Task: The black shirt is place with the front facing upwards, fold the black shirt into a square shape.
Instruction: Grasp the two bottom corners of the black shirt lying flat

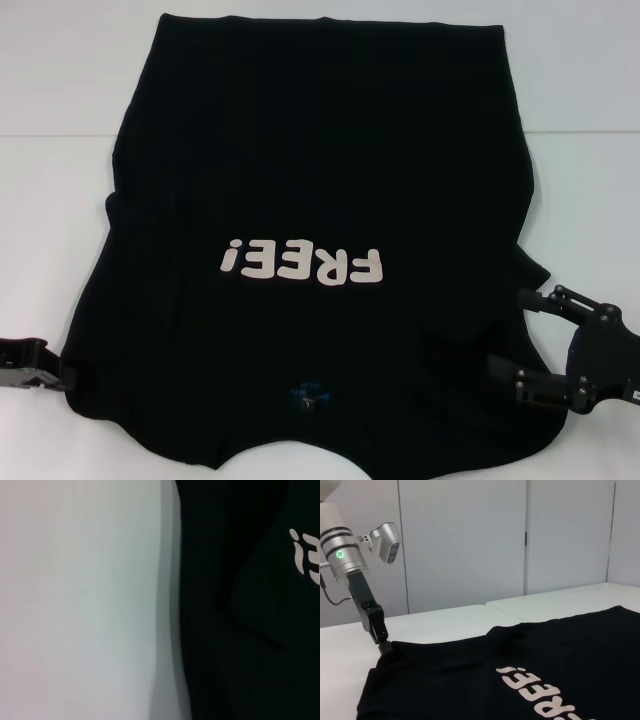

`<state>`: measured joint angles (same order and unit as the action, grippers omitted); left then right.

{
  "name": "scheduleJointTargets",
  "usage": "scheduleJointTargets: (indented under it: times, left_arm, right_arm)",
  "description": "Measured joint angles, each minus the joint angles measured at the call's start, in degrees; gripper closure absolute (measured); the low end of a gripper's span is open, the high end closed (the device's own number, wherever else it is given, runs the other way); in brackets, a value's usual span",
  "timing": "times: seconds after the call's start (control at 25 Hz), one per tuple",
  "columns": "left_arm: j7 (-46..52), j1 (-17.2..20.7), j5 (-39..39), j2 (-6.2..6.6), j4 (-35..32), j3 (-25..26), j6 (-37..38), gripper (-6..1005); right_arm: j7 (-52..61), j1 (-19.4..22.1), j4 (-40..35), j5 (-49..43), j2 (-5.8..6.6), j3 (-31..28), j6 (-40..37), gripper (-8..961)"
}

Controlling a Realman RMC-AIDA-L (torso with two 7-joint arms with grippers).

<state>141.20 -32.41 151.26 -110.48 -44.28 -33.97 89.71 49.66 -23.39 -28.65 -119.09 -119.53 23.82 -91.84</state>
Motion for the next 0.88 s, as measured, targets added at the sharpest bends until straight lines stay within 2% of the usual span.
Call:
scheduleJointTargets:
  times: [0.16, 0.48, 0.68, 0.88]
  left_arm:
    - [-0.17, -0.02, 0.30, 0.00, -0.01, 0.01, -0.02, 911]
    - [-0.88, 0.79, -0.42, -0.02, -1.56, 0.78, 0.46, 908]
    - [-0.94, 0.75, -0.52, 0.25, -1.60, 0.93, 1.13, 911]
    - [-2.20, 0.63, -0.61, 0.85, -1.66, 1.95, 2.33, 918]
  right_arm:
    - [0.06, 0.00, 0.00, 0.00, 0.00, -0.11, 0.00, 9]
    - [1.59, -0.15, 0.00, 0.01, 0.06, -1.94, -0.34, 9]
    - [13.47, -0.61, -2.57, 0.41, 1.09, -4.28, -0.80, 10]
    - [33.92, -0.78, -10.30, 0.08, 3.15, -3.83, -1.60, 10]
